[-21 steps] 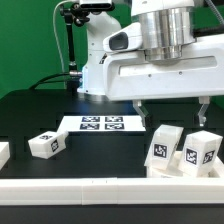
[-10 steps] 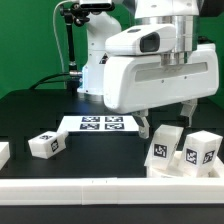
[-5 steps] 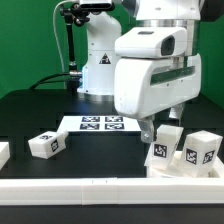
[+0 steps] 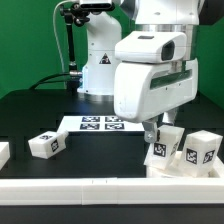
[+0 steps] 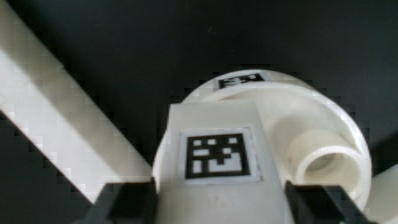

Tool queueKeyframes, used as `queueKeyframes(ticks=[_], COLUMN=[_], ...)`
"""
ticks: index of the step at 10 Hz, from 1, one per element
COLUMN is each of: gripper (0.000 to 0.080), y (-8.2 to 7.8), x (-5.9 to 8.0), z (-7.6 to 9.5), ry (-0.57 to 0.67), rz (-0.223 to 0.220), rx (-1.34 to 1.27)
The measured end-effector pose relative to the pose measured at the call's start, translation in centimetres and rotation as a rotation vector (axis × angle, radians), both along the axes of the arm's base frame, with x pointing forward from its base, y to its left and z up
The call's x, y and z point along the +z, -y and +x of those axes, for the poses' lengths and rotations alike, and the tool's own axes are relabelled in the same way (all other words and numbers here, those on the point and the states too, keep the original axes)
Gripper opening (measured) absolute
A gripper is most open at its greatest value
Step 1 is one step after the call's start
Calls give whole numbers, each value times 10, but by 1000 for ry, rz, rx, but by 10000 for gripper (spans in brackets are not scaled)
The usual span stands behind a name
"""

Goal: Assemble stool

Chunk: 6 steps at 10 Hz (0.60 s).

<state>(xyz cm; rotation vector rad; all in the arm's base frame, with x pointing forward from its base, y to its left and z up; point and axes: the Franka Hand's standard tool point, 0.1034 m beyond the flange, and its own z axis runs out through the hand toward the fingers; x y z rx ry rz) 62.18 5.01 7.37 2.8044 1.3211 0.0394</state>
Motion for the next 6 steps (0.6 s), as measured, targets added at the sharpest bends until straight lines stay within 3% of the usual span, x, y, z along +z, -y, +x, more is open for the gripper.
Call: queueKeyframes(ticks=[2, 6], gripper=[340, 340], y=[0, 1], x=[0, 0], z=[0, 0], ry=[0, 6], rz=[1, 35], rx=[-16, -409])
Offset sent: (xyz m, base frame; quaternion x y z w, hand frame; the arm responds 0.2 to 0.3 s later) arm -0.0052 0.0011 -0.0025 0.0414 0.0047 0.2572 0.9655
